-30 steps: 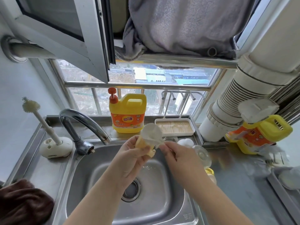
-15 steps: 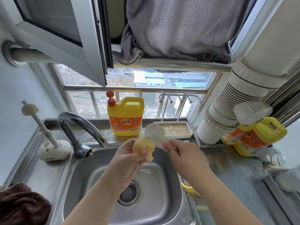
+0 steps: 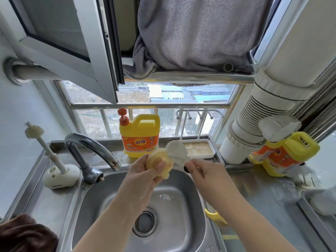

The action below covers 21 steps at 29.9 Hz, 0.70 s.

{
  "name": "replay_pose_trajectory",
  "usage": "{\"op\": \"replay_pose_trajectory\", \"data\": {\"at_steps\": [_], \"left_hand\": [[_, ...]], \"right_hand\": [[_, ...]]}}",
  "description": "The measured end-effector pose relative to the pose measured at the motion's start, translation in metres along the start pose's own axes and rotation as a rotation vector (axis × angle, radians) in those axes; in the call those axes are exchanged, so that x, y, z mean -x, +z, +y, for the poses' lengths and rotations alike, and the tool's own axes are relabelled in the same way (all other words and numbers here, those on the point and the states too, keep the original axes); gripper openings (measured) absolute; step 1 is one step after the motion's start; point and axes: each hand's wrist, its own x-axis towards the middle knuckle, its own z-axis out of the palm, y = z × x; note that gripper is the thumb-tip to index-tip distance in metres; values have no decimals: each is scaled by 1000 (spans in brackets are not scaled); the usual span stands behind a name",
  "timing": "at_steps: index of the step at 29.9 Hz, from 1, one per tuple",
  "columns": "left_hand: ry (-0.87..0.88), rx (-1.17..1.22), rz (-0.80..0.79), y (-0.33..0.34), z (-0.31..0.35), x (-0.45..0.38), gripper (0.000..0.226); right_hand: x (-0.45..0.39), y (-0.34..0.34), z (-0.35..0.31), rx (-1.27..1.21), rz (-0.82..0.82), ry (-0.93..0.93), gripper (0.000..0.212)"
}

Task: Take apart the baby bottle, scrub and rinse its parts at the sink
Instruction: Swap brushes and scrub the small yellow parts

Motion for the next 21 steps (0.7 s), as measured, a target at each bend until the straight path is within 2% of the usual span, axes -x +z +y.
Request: {"op": "replay_pose_trajectory", "data": {"at_steps": [3, 5, 7, 9, 12, 17, 19, 21], "left_hand": [[-104, 242, 58, 3, 4, -3, 24], [-138, 305, 91, 4, 6, -2, 13], [-149, 352, 118, 7, 6, 0, 12], [-150, 333, 119, 9, 5, 2, 15], [-146, 281, 90, 14, 3, 4, 16], [-137, 293, 118, 13, 3, 0, 17], [-165, 196, 85, 13, -4, 1, 17], [-191, 121, 63, 13, -12, 0, 17]], "right_hand": [[10, 12, -2, 23, 24, -75, 49], [13, 13, 5, -11, 41, -30, 38], [17, 13, 7, -45, -7, -12, 30], [17, 14, 4, -62, -34, -18, 29], [9, 10, 6, -81, 42, 77, 27], [23, 16, 6, -115, -42, 7, 26], [18, 17, 13, -159, -3, 91, 24], [20, 18, 16, -176, -3, 98, 26]]}}
